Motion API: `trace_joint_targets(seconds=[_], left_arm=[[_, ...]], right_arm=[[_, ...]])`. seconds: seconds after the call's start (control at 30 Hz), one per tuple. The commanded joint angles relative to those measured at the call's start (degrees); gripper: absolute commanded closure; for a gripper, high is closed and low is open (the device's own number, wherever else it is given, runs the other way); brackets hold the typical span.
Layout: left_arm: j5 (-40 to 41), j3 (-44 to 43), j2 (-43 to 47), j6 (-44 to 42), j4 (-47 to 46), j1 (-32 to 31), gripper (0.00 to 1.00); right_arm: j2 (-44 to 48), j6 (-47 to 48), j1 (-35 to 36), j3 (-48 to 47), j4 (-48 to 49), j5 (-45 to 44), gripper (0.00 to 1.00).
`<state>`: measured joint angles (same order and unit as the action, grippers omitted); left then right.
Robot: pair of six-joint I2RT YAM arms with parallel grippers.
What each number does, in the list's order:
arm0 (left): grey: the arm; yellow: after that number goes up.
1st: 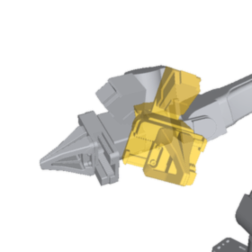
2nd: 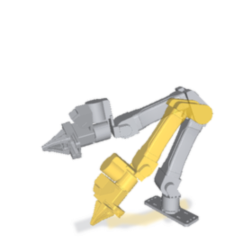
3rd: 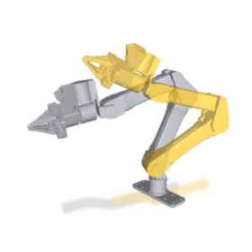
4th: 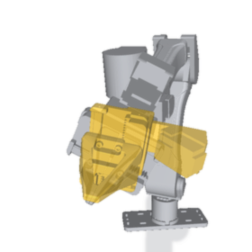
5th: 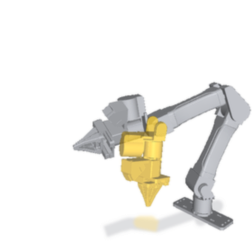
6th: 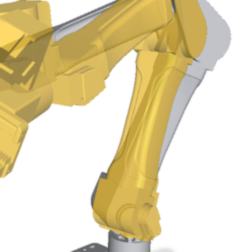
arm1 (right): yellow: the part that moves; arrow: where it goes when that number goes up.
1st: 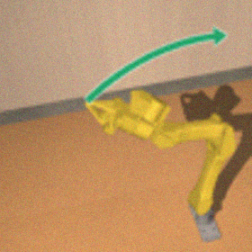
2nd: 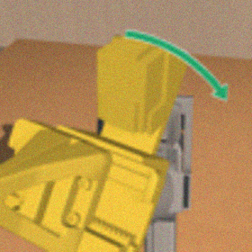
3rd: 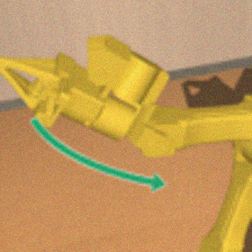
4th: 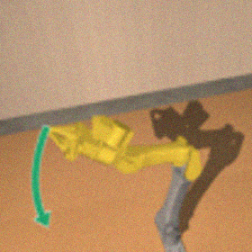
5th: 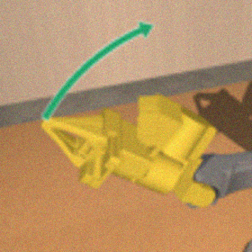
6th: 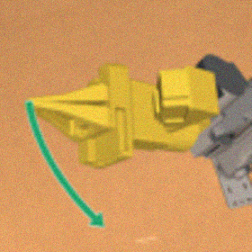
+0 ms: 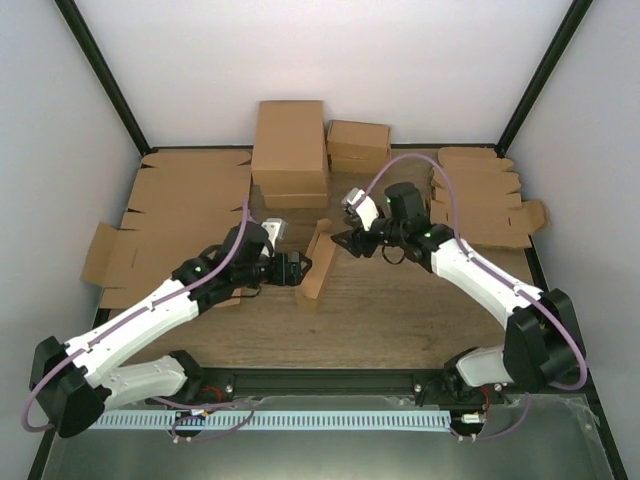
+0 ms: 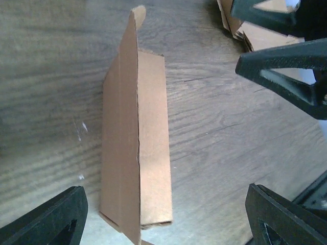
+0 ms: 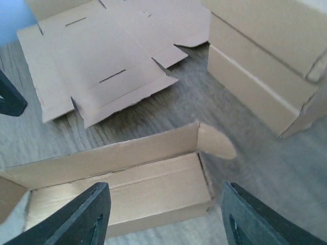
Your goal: Fold the paper box
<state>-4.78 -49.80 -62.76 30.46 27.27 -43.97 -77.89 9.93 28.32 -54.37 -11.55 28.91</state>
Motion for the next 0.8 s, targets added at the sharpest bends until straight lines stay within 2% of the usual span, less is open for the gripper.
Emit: trace_joint_targets(seconds=[0.0, 0.13, 0.27, 0.37, 0.4, 0.47, 0.77], left_arm=[[-4.09, 1.25, 1.97, 13.83, 1.19, -0.13, 0.14], [-6.62, 5.16, 5.39, 23.75, 0.10, -2.15, 0.15], [-3.94, 9.73, 9.77, 31.33, -3.08, -7.06, 0.16], [-1.93, 11.90, 10.62, 35.61, -4.69, -10.11, 0.17], [-1.45, 12.53, 10.70, 36.80, -5.41, -10.96, 0.17], [-0.65, 13.62, 10.75, 38.42, -7.20, -12.49, 0.17], [3.69, 16.27, 9.86, 39.13, -10.73, -13.41, 0.20]], right_arm=[[-3.37, 24.55, 0.15, -7.58, -2.76, -1.66, 0.40], [-10.31, 33.83, 0.12, -14.76, -9.01, -2.76, 0.40], [-15.39, 38.40, -0.41, -17.92, -8.84, -2.53, 0.40], [-18.70, 42.04, -0.45, -19.83, -10.41, -0.67, 0.45], [-19.73, 43.07, -0.44, -20.64, -11.28, -0.32, 0.49], [-21.58, 44.75, -0.41, -21.88, -12.48, 0.21, 0.55], [-24.61, 49.42, -0.45, -24.24, -11.96, 3.65, 0.57]])
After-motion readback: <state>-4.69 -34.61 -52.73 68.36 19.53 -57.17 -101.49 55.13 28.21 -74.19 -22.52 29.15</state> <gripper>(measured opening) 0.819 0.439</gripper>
